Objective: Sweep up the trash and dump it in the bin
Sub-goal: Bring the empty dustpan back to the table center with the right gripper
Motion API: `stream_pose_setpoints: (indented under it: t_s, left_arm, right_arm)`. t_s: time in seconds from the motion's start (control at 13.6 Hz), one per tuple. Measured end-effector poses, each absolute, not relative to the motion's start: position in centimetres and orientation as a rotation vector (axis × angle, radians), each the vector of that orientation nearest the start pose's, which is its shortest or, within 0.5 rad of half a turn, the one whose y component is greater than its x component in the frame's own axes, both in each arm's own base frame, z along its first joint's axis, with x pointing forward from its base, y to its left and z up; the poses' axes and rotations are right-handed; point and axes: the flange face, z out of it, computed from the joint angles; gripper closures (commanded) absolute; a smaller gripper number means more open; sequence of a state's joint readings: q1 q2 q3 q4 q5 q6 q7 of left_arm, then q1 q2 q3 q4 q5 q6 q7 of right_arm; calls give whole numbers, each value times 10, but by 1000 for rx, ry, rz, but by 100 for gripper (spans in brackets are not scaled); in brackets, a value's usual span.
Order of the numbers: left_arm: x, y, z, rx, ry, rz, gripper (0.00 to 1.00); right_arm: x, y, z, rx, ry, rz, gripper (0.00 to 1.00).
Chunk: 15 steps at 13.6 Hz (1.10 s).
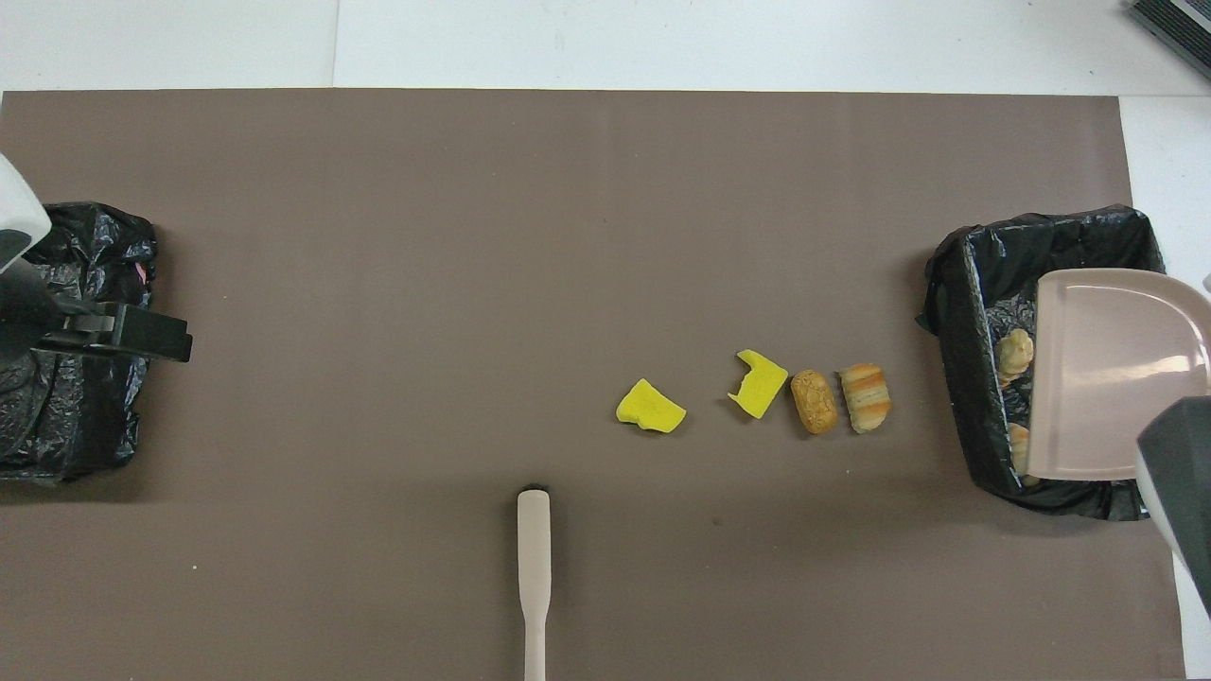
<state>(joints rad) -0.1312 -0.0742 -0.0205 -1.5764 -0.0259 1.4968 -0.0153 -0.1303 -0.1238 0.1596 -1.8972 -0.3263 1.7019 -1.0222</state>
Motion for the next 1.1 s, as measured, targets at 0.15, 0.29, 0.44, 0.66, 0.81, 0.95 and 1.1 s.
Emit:
stream_pose_setpoints:
  t_s: [0.15, 0.29, 0.44, 0.66, 0.81, 0.95, 1.1]
  left_arm:
    - [517, -82, 655, -3158, 218, 12, 0]
    - [517, -82, 655, -3158, 218, 12, 0]
    - [517, -82, 655, -3158, 218, 12, 0]
    - [517, -82, 655, -3158, 218, 13, 0]
    - [517, -82, 655, -3158, 218, 14, 0]
    - [517, -82, 655, -3158, 217, 14, 0]
    - [518, -79, 655, -3158, 207, 14, 0]
  right_arm:
    - [519, 20, 546, -3017, -1458, 283, 100]
    - [522, 48, 533, -3111, -1108, 231, 100]
    - [530, 88, 517, -3166, -808, 217, 100]
    - [548, 167, 491, -3167, -556, 164, 100]
    - [555, 228, 468, -3167, -505, 116, 100]
    - [559, 286, 448, -3174, -372, 87, 100]
    - [559, 346, 429, -3173, -227, 64, 100]
